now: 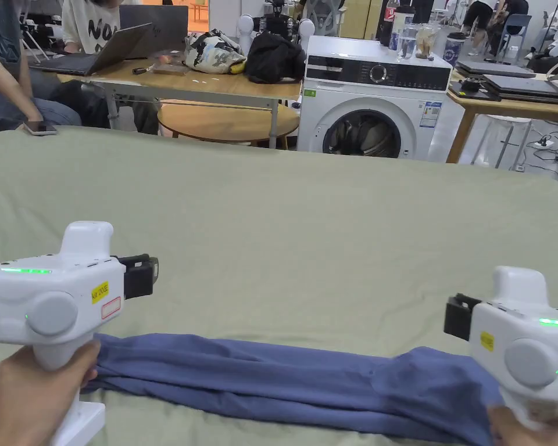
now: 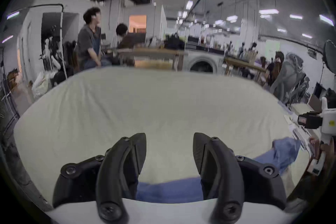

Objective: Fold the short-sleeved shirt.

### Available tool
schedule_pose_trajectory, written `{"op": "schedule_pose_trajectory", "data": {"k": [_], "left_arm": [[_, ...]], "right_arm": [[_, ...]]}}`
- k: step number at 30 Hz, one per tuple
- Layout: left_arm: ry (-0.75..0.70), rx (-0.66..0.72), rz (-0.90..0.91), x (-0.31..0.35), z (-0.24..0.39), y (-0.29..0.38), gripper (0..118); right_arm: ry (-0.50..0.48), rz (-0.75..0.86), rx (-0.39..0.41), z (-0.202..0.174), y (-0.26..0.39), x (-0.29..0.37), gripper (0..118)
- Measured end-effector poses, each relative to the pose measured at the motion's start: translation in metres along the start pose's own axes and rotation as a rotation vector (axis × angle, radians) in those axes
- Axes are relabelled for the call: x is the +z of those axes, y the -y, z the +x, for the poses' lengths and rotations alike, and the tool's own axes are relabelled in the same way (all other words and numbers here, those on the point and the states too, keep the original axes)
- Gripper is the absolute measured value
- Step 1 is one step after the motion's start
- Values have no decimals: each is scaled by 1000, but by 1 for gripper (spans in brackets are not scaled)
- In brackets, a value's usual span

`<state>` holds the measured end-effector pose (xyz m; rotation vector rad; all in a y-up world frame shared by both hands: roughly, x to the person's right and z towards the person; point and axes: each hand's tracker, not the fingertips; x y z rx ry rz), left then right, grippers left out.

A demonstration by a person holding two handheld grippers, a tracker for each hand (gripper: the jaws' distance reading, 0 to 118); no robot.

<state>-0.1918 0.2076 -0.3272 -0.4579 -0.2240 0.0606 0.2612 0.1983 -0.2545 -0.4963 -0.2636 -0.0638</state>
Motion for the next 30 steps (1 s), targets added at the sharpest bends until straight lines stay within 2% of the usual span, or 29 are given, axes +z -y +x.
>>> {"op": "schedule_pose_trajectory", "data": {"k": [2, 3, 4, 5, 6, 7, 8, 10, 14, 15, 21, 23, 24, 25, 27, 28, 30], "left_arm": [[-26, -8, 80, 0, 11, 5, 52], [-47, -19, 125, 2, 17, 7, 51], [-62, -31, 150, 3, 22, 9, 46], [-77, -47, 182, 6, 26, 11, 35], [-84, -69, 210, 0, 25, 13, 15], [-95, -89, 223, 1, 28, 14, 4], [-119, -106, 240, 2, 31, 14, 0], [-135, -128, 248, 6, 35, 14, 0], [-134, -131, 227, 13, 31, 9, 0], [-136, -134, 218, 15, 26, 6, 0], [-95, -81, -10, 13, -17, -4, 0], [-19, -20, -123, 9, -37, -3, 0], [46, 33, -173, 7, -51, 0, 6], [113, 94, -186, 5, -66, 3, 17], [208, 217, -252, 1, -87, 9, 53], [237, 298, -297, -3, -102, 13, 63], [280, 397, -355, -11, -123, 20, 66]], "right_arm": [[-8, 106, -5, -17, 7, -1, 54], [7, 135, 4, -26, 10, -2, 49], [5, 171, 3, -32, 13, -2, 39], [-6, 206, 2, -44, 15, 4, 23], [-1, 239, -12, -50, 17, 5, 8], [13, 264, -23, -54, 19, 6, 1], [24, 282, -38, -58, 21, 7, 0], [-12, 308, -56, -62, 22, 9, 0], [-12, 325, -27, -73, 18, 14, 0], [-47, 330, -18, -74, 18, 15, 0], [-60, 332, 33, -93, 16, 12, 0], [-77, 326, 41, -100, 16, 11, 0], [-90, 320, 42, -103, 16, 11, 0], [-107, 315, 40, -105, 16, 9, 0], [-126, 307, 47, -111, 17, 7, 0], [-129, 302, 55, -114, 17, 6, 0], [-149, 287, 66, -117, 19, 3, 0]]}}
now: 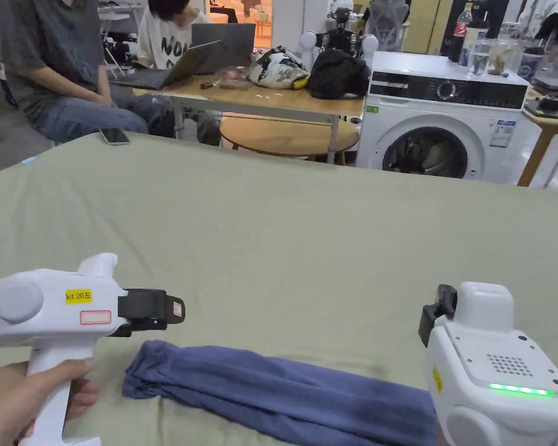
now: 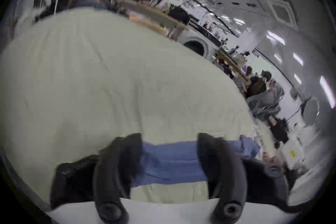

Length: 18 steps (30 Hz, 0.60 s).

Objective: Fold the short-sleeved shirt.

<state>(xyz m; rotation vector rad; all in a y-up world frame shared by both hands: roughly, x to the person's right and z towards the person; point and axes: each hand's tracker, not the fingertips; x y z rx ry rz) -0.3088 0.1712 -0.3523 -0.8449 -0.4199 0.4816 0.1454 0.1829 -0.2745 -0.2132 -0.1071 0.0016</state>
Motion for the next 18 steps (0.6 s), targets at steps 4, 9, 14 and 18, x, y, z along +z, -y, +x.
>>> {"op": "schedule_pose_trajectory", "data": {"k": [4, 9, 14, 18], "left_arm": [[20, 71, -127, -10, -43, -6, 73], [105, 211, -312, -39, -85, 1, 73], [380, 380, -314, -59, -107, 16, 54], [269, 287, -335, -72, -98, 28, 12]], "right_arm": [[-31, -32, 15, -4, 5, -4, 0], [-37, -62, 27, -4, 11, -9, 0], [-36, -95, 14, 1, 19, -14, 0], [-34, -115, 4, 3, 23, -17, 0]]}}
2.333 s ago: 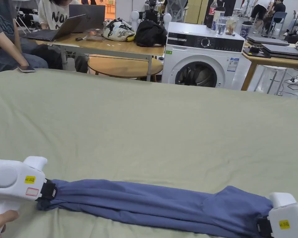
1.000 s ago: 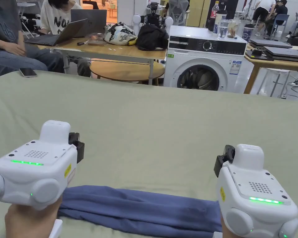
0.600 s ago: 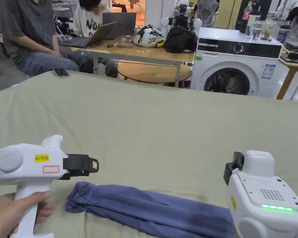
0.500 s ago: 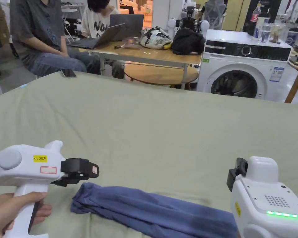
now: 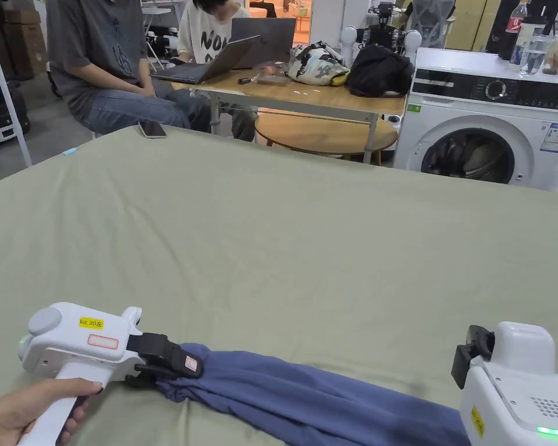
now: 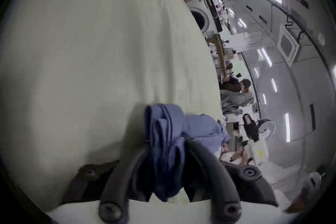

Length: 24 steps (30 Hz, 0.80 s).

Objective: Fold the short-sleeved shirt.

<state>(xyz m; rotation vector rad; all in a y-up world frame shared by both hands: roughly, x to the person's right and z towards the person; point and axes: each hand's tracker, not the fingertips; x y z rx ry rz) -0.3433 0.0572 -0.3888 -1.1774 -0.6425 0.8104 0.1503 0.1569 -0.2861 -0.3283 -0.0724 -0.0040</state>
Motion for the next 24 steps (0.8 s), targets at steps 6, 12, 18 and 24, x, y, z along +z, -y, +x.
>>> {"op": "schedule_pose_trajectory", "data": {"k": [6, 12, 18, 24], "left_arm": [[43, -1, 92, 17, 12, 12, 7], [51, -60, 170, 57, 45, 14, 7], [-65, -60, 225, 96, 58, 9, 7], [-149, -103, 209, 86, 102, 21, 7]], "right_arm": [[-5, -24, -5, 4, 1, -2, 0], [-15, -26, 1, 4, -2, -4, 0], [-35, -37, 5, 0, -3, -7, 0], [-54, -44, 2, -2, -6, -7, 0]]}}
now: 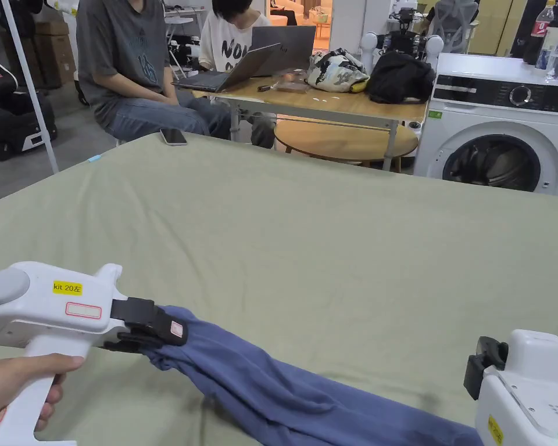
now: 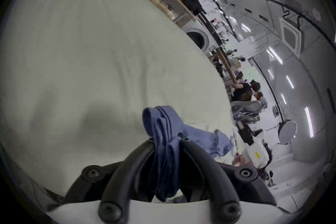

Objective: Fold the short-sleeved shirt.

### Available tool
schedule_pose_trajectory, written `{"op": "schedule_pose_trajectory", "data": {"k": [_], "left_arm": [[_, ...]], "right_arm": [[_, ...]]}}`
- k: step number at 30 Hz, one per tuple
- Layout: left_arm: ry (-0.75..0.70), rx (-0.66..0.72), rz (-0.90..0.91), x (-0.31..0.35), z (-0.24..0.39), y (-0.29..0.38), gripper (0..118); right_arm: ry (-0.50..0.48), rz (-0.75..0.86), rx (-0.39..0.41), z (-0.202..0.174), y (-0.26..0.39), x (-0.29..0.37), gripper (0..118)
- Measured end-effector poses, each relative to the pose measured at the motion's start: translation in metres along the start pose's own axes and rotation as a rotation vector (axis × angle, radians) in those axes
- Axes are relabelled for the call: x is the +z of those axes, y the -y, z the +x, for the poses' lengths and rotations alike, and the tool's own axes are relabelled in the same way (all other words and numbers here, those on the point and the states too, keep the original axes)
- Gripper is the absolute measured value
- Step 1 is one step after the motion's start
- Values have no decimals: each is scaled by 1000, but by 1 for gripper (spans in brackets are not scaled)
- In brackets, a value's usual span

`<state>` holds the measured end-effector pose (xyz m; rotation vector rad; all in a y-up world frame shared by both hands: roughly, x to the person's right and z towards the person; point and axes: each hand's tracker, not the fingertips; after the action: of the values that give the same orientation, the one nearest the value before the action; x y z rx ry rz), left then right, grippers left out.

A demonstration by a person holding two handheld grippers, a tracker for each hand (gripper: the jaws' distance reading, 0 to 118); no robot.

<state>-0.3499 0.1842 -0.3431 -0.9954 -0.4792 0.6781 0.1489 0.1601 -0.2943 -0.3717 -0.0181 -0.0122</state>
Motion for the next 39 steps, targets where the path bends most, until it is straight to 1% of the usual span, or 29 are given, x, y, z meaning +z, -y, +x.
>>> {"op": "schedule_pose_trajectory", "data": {"k": [5, 8, 10, 15, 18, 19, 20, 21, 23, 24, 25, 27, 28, 29, 31, 32, 33, 35, 37, 39], "left_arm": [[211, -24, -65, -23, 59, 11, 7], [260, -17, -133, -56, 89, 19, 7], [248, -18, -158, -84, 106, 25, 7], [79, -94, -287, -172, 124, 39, 7], [-14, -89, -338, -216, 127, 55, 7], [-42, -83, -351, -225, 124, 58, 10], [-61, -71, -376, -233, 122, 61, 15], [-47, -49, -373, -238, 118, 63, 22], [18, -21, -362, -236, 119, 68, 39], [46, -19, -358, -232, 121, 67, 51], [56, -28, -359, -227, 124, 66, 55], [47, -47, -356, -212, 133, 63, 56], [67, -58, -346, -202, 134, 59, 56], [109, -68, -333, -193, 136, 56, 54], [156, -84, -292, -175, 139, 52, 30], [152, -105, -256, -169, 140, 49, 18], [144, -123, -239, -165, 140, 47, 12], [91, -136, -204, -160, 139, 43, 6], [26, -149, -205, -167, 136, 44, 5], [-34, -171, -244, -180, 134, 51, 4]], "right_arm": [[1, 5, 4, 4, -3, 5, 0], [5, 4, 6, 8, -3, 8, 0], [11, 4, 4, 12, -2, 11, 0], [33, -4, -7, 24, 1, 17, 0], [55, -13, -4, 32, 4, 18, 0], [58, -16, -4, 35, 5, 18, 0], [64, -21, -6, 37, 5, 19, 0], [68, -24, -8, 39, 6, 19, 0], [74, -27, -14, 43, 6, 21, 0], [76, -27, -16, 44, 7, 22, 0], [78, -27, -16, 44, 6, 22, 0], [80, -30, -16, 45, 6, 22, 0], [76, -29, -17, 45, 6, 23, 0], [76, -29, -17, 44, 7, 23, 0], [74, -28, -17, 44, 7, 24, 0], [70, -28, -19, 43, 7, 24, 0], [67, -29, -20, 43, 7, 24, 0], [64, -31, -21, 42, 8, 25, 0], [59, -34, -28, 42, 9, 25, 0], [58, -37, -31, 42, 11, 25, 0]]}}
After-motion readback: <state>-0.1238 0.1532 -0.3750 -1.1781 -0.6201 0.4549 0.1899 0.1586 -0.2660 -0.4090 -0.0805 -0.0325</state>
